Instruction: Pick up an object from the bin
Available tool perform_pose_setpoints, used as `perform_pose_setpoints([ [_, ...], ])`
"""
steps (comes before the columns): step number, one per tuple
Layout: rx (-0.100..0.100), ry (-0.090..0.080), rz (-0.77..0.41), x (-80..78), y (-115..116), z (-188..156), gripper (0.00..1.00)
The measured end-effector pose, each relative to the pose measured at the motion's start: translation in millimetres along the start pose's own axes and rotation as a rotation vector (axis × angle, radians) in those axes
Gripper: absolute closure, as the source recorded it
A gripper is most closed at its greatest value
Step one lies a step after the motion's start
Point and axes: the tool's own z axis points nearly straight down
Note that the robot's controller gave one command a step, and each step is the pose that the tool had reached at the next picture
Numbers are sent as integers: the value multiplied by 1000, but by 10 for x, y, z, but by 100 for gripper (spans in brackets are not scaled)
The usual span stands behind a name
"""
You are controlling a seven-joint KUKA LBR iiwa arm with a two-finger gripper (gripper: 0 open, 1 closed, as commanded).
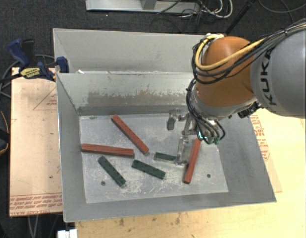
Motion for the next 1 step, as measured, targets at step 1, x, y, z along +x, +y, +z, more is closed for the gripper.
perform_pose_setpoints([
  [1,-3,-10,177,256,501,1448,0],
])
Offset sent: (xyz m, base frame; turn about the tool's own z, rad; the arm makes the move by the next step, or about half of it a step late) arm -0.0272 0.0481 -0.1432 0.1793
